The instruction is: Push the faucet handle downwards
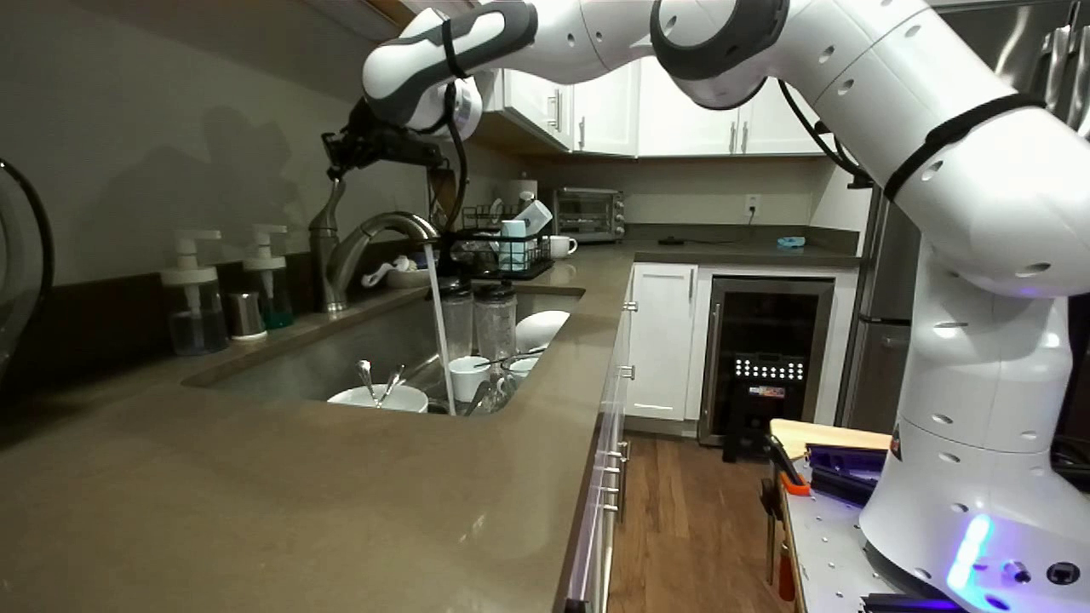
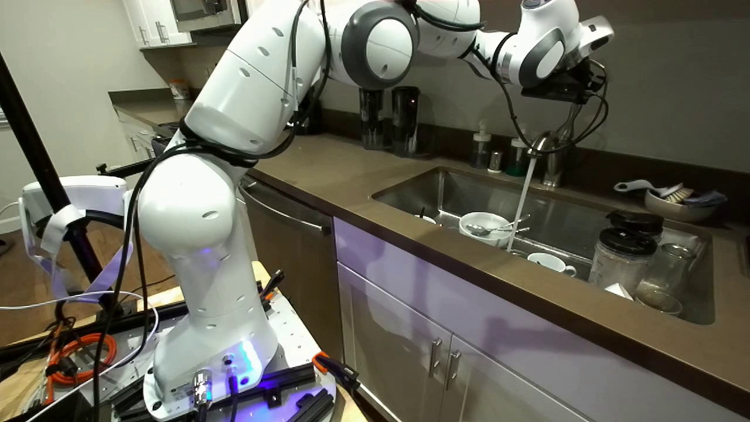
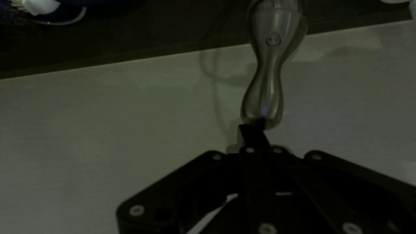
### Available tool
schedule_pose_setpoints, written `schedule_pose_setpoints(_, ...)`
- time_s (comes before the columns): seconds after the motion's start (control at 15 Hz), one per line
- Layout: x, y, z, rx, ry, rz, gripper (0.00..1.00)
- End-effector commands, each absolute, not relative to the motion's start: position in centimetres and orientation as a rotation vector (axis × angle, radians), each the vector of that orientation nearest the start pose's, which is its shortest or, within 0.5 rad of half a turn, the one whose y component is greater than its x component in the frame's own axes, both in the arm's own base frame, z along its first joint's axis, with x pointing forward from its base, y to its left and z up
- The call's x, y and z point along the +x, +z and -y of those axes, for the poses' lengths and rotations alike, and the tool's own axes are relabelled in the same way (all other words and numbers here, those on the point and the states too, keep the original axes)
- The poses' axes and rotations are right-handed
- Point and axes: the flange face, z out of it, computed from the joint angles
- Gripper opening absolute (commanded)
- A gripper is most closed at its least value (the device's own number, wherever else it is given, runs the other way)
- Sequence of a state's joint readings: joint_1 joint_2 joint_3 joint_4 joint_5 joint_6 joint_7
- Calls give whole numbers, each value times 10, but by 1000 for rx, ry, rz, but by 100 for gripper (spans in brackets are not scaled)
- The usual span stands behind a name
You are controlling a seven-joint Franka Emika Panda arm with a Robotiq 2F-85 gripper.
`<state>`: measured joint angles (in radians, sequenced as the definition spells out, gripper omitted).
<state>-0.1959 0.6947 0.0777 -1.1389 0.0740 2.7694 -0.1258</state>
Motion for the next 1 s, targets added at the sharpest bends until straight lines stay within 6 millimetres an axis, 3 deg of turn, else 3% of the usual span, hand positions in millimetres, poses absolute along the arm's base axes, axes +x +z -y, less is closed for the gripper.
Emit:
schedule_pose_setpoints(0.0,780,509,124,-2831,-1391,-92,3)
schedule_pose_setpoints(0.53,767,501,122,-2828,-1384,-96,3)
schedule_pose_setpoints(0.93,745,487,116,-2812,-1432,-88,3)
